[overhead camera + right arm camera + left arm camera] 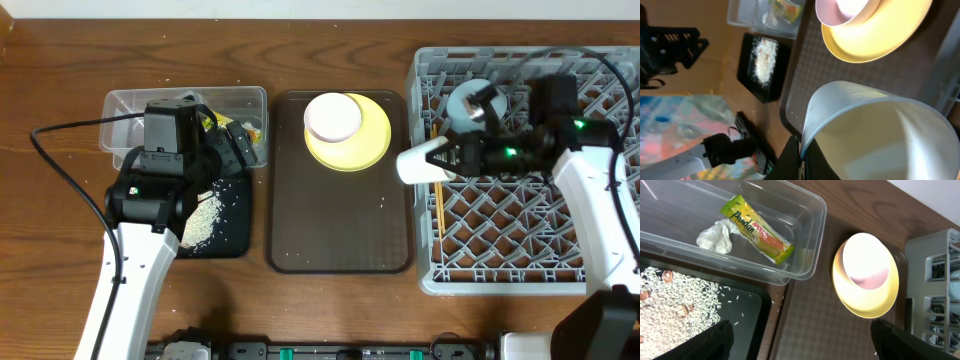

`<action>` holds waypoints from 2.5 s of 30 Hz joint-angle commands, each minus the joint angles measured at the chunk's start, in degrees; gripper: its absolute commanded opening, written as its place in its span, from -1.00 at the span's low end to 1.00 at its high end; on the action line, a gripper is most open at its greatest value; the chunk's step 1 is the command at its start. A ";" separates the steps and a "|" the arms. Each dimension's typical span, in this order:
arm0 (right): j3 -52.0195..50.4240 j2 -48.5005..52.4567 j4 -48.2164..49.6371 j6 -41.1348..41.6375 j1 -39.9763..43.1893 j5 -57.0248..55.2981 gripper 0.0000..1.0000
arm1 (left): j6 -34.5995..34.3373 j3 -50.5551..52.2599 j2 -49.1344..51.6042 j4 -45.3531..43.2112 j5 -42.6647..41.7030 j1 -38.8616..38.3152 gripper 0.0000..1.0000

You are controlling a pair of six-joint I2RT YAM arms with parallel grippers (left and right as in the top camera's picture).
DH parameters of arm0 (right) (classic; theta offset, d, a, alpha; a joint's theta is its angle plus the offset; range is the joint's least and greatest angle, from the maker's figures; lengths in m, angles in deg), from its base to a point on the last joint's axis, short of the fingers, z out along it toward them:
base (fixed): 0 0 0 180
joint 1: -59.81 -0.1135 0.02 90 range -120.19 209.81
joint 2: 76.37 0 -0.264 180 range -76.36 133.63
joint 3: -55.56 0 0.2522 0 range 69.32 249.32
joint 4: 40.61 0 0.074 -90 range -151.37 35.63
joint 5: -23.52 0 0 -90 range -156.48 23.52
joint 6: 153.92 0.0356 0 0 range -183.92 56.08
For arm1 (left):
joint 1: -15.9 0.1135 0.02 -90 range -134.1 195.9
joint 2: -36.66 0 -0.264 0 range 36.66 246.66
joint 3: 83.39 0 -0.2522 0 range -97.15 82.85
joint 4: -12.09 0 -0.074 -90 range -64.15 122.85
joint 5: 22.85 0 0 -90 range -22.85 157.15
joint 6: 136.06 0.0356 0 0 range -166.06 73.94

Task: Sort waste into correct bins and load items into the dishwasher rack
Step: 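Carry the white cup right and set it in the grey rack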

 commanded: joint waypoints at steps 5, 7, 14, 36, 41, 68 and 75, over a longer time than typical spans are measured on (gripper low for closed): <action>-9.44 -0.46 4.87 -5.66 11.43 9.79 -0.98 | 0.09 -0.68 0.00 0.04 0.33 0.22 0.81; -11.87 -0.42 7.98 -5.64 14.51 13.03 -0.98 | 0.09 -0.68 0.00 0.04 0.33 0.22 0.80; -17.42 -0.42 15.50 -5.64 19.89 15.72 -0.98 | 0.09 -0.68 0.00 0.04 0.33 0.22 0.80; -22.23 4.11 29.42 -13.11 20.09 30.18 -0.98 | 0.09 -0.68 0.00 0.04 0.33 0.22 0.80; -22.23 9.81 30.91 -13.07 20.11 30.23 -0.98 | 0.09 -0.68 0.00 0.04 0.33 0.22 0.80; -21.86 14.69 18.95 -11.15 26.38 18.78 -0.66 | 0.09 -0.68 0.00 0.04 0.33 0.22 0.80; -19.12 4.76 15.06 -4.76 26.84 2.89 -0.57 | 0.09 -0.68 0.00 0.04 0.33 0.22 0.81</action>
